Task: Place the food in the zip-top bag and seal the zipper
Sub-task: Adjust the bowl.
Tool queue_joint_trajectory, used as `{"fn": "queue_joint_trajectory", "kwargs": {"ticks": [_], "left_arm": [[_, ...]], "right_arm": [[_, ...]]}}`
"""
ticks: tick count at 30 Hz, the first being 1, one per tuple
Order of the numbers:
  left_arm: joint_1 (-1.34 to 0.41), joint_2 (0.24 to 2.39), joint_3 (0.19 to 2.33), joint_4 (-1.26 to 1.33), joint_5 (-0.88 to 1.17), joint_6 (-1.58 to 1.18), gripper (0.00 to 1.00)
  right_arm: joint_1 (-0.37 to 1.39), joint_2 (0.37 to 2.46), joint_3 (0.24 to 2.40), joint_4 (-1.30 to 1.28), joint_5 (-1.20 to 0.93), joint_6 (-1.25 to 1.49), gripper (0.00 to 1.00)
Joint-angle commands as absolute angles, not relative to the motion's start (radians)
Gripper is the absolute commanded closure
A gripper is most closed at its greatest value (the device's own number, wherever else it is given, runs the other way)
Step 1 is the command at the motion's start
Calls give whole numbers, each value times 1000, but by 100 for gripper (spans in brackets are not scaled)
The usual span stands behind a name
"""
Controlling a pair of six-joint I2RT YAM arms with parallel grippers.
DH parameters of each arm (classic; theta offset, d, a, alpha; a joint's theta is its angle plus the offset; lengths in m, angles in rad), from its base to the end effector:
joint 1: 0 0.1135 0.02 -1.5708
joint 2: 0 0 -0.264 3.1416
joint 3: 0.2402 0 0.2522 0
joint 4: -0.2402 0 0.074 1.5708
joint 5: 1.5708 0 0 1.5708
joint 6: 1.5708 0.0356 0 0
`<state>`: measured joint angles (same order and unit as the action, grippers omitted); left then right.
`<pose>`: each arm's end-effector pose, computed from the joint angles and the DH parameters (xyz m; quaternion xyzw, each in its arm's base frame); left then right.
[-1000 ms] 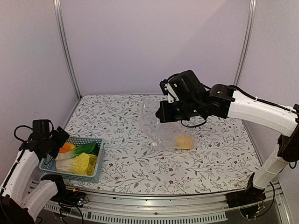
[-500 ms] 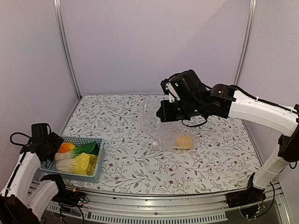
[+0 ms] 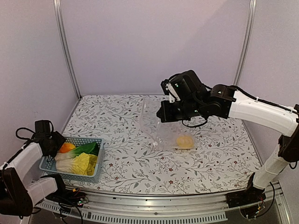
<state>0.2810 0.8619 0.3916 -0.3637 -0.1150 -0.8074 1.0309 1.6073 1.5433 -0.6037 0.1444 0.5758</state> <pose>0.1595 0.0503 0.1754 -0.4999 0.7861 -0.0418 0.3611 0.1914 0.3093 0.3539 -0.1718 0.8814 0.2682 0.3489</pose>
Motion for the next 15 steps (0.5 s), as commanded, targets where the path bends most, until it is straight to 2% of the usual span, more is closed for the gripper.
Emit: {"fn": "queue_joint_trajectory", "kwargs": {"ticks": [1,6,15], "left_arm": [[289,936,385,-227,-19,-736,32],[276,1074,430,-90,95,-714,38],[159,1334,615,95,226,-650,40]], "right_arm": [[1022,1574,1529,-592,155,578,100],[1022,1573,1527,-591,155,585,100],[1022,1565,1513,-583,158,604,100]]}}
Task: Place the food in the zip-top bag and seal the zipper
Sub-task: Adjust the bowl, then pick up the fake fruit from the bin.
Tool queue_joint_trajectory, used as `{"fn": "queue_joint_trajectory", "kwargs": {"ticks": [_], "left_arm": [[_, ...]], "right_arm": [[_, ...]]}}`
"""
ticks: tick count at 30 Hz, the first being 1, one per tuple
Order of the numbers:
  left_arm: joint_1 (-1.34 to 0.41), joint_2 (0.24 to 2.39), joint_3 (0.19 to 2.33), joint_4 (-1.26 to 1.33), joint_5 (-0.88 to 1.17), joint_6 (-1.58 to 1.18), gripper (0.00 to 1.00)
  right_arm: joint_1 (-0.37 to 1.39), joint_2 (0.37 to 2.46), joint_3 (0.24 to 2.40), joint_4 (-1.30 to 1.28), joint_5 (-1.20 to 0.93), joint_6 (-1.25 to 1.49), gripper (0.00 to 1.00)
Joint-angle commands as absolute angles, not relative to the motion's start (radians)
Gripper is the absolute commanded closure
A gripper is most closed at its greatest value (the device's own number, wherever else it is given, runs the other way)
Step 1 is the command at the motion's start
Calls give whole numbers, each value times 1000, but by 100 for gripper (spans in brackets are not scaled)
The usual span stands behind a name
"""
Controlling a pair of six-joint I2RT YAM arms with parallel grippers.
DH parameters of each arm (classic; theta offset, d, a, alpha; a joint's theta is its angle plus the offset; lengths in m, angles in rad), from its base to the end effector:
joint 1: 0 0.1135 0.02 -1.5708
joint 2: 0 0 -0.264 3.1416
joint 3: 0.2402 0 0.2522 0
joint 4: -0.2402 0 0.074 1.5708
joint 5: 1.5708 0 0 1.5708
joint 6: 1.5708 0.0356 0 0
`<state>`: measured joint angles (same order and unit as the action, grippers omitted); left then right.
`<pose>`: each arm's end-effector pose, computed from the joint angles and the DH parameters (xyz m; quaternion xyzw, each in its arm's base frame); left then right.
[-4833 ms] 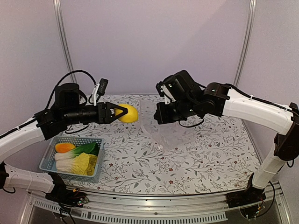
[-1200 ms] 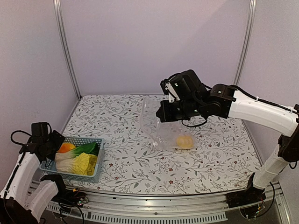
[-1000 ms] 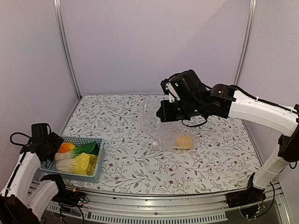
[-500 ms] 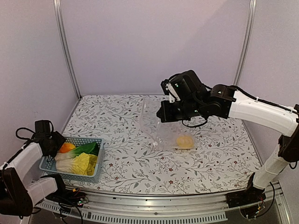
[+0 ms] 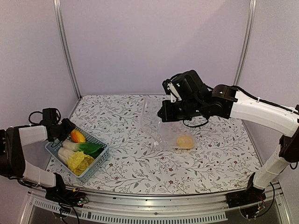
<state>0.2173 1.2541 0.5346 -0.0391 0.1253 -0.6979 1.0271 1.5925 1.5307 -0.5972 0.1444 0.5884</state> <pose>0.2362 0.0476 0.1729 -0.3829 0.8335 -0.1497 0.3692 0.1908 0.3057 0.3553 -0.1639 0.8810 0.2726 0.3503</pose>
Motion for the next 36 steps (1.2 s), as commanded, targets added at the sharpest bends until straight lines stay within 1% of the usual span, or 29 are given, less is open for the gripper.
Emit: {"fn": "queue_joint_trajectory", "kwargs": {"ticks": [1,5,10,15,17,28,36], "left_arm": [[147,1356,639,90,228,-642,40],[120,1367,713,7,182,-605,40],[108,1260,718,-182,54,-570,37],[106,1209,679,-281,65,-575,37],[105,1219,678,-307,62,-570,39],[80,1349,694,-313,65,-553,48],[65,1412,708,-301,58,-539,48]], "right_arm": [[1022,1563,1511,-584,158,606,100],[1022,1557,1507,-584,159,611,100],[1023,1549,1502,-582,164,618,100],[1022,1557,1512,-578,155,614,100],[1022,1561,1515,-577,152,612,100],[1022,1557,1508,-576,155,612,100],[1021,1560,1513,-576,149,608,100]]}}
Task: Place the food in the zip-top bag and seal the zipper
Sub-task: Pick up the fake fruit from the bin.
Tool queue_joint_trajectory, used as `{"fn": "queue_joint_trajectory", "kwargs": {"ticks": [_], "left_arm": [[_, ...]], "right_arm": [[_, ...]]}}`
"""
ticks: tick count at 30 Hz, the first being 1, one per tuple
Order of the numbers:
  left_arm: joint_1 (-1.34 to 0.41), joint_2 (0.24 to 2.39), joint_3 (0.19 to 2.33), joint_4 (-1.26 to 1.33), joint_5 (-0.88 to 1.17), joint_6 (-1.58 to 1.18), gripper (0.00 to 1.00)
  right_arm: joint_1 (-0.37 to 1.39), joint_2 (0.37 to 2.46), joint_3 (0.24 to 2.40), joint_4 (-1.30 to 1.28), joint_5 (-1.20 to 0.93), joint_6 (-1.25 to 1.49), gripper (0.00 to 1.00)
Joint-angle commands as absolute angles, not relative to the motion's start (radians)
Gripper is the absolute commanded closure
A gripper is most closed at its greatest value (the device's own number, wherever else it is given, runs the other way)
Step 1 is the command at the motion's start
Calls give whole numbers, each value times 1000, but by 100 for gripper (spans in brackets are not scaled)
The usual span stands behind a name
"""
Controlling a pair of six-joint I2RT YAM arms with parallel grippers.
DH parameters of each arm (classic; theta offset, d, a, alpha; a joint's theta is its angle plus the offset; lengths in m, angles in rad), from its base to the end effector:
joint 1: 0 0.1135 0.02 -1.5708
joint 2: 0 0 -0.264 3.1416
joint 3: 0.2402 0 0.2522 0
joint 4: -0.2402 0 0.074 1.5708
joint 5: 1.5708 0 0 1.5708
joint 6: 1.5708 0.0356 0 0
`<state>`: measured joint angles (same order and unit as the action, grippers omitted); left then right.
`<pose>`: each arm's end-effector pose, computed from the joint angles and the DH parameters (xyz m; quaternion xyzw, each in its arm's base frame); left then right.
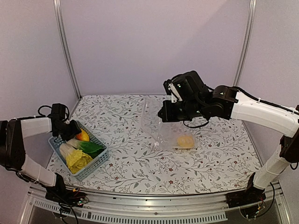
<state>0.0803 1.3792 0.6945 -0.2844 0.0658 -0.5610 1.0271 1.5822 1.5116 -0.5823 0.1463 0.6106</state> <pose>0.2588 0.0185 0.1739 -0.2916 0.9090 -0.1010 0.2802 0.1898 0.3040 0.3537 -0.1532 0.8815 0.2779 0.3496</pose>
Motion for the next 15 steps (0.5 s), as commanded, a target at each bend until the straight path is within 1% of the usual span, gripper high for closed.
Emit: {"fn": "queue_joint_trajectory", "kwargs": {"ticks": [1,12,15], "left_arm": [[63,1420,709,-300,61,-538,47],[59,1488,717,-273,84,-543,39],[60,1504,719,-271,83,-547,35]], "right_arm": [[1021,1563,1515,-574,147,607,100],[1020,1577,1525,-572,134,604,100],[1018,1577,1523,-571,133,606,100]]}}
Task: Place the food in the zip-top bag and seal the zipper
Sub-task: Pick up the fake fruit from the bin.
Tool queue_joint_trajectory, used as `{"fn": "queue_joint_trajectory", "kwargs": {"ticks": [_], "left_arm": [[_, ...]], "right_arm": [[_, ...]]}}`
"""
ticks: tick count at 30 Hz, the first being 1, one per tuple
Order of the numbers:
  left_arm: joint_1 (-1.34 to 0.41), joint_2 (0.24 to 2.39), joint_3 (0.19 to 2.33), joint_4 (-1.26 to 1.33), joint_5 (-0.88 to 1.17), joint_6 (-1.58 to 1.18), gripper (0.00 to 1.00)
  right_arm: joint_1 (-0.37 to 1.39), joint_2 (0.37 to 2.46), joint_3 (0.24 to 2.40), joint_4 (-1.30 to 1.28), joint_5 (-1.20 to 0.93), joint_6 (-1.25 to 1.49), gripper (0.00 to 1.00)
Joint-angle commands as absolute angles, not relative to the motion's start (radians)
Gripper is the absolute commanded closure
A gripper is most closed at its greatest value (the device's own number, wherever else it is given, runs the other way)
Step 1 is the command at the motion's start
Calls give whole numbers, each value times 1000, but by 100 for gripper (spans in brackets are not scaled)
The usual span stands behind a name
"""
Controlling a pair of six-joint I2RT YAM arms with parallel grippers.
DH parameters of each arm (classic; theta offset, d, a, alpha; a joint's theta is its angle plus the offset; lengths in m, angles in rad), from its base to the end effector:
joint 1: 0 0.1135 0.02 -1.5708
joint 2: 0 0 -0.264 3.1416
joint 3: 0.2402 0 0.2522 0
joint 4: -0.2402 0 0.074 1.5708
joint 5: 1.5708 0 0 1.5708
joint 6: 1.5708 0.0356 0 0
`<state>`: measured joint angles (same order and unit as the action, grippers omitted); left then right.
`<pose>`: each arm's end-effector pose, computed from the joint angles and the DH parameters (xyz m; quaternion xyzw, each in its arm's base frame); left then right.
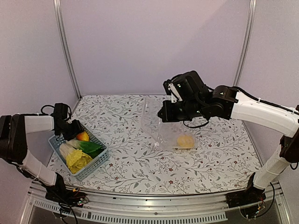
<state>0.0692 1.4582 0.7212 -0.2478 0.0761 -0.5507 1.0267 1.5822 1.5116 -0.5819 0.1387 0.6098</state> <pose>0.2721 0.0161 0.1644 -0.2813 0.9145 -0.1042 0.2716 0.1897 0.3041 0.3537 -0.1550 0.8813 0.2803 0.3475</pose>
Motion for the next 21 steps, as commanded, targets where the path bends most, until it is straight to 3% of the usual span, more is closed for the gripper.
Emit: {"fn": "queue_joint_trajectory", "kwargs": {"ticks": [1,6,13,21], "left_arm": [[59,1509,719,-270,83,-547,35],[59,1512,708,-261,76,-550,35],[59,1482,694,-256,52,-550,44],[59,1353,671,-258,12,-567,47]], "right_arm": [[1019,1577,1523,-571,133,605,100],[1018,1578,1523,-571,135,605,100],[1016,1576,1521,-571,135,607,100],[1016,1566,1512,-571,138,611,100]]}}
